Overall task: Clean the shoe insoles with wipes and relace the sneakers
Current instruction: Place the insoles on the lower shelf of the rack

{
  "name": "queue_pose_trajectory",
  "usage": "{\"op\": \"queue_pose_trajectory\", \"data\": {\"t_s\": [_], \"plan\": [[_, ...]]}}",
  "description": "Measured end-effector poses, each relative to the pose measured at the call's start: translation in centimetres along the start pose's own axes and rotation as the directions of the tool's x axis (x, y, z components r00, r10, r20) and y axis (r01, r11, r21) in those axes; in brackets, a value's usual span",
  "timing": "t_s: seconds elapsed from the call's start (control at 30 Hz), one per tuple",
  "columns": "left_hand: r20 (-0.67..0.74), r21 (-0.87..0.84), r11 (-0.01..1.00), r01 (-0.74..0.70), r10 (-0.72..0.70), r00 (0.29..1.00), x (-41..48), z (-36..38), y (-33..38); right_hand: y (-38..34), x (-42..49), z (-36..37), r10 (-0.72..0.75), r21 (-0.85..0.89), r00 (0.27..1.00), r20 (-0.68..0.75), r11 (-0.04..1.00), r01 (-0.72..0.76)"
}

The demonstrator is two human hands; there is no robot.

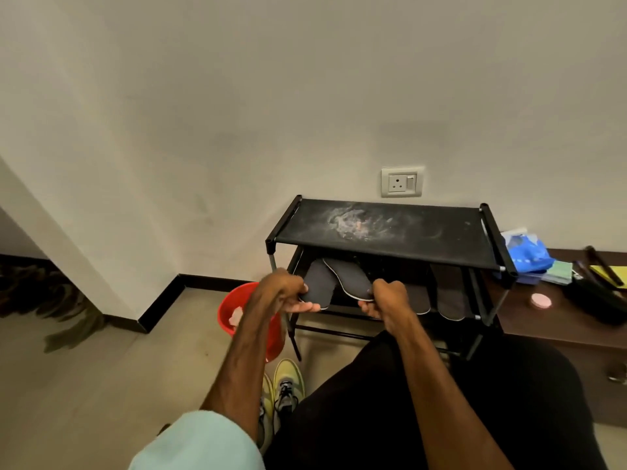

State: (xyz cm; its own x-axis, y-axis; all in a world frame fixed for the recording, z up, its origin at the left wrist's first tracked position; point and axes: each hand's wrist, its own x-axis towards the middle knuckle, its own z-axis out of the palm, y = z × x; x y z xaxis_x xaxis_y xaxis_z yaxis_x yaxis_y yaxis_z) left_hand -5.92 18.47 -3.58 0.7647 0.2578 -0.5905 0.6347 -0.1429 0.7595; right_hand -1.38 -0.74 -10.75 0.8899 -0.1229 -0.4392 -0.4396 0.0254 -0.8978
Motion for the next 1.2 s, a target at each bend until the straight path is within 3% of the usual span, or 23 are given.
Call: {"op": "queue_pose_trajectory", "data": {"t_s": [0.1, 0.37, 0.53, 0.63, 0.87, 1.2], "plan": [[-0.028, -0.132, 0.991, -0.02, 0.016, 0.999, 1.9, 2.0, -1.8, 0.7, 1.3, 0.4, 0.098, 0.21, 0.995, 0.031, 0.972, -0.102], [-0.033, -0.371, 0.928, 0.039, -0.055, 0.998, 9.1, 5.2, -3.6, 2.7, 6.2, 3.3, 0.251, 0.276, 0.966, -0.066, 0.935, -0.224], [-0.031, -0.433, 0.898, 0.074, -0.097, 0.995, 14.1, 7.0, -4.2, 4.4, 9.0, 3.8, 0.3, 0.295, 0.949, -0.095, 0.919, -0.261], [-0.031, -0.457, 0.884, 0.101, -0.13, 0.991, 16.5, 7.6, -4.3, 6.1, 10.6, 3.9, 0.244, 0.231, 0.954, -0.172, 0.952, -0.202], [-0.028, -0.514, 0.848, 0.129, -0.167, 0.986, 20.3, 8.5, -5.8, 7.0, 13.2, 4.2, 0.179, 0.146, 0.964, -0.196, 0.978, -0.152], [-0.177, -0.634, 0.773, 0.025, -0.177, 0.968, 21.3, 9.0, -9.8, 8.2, 13.7, 5.2, 0.249, 0.164, 0.946, -0.208, 0.962, -0.217]]}}
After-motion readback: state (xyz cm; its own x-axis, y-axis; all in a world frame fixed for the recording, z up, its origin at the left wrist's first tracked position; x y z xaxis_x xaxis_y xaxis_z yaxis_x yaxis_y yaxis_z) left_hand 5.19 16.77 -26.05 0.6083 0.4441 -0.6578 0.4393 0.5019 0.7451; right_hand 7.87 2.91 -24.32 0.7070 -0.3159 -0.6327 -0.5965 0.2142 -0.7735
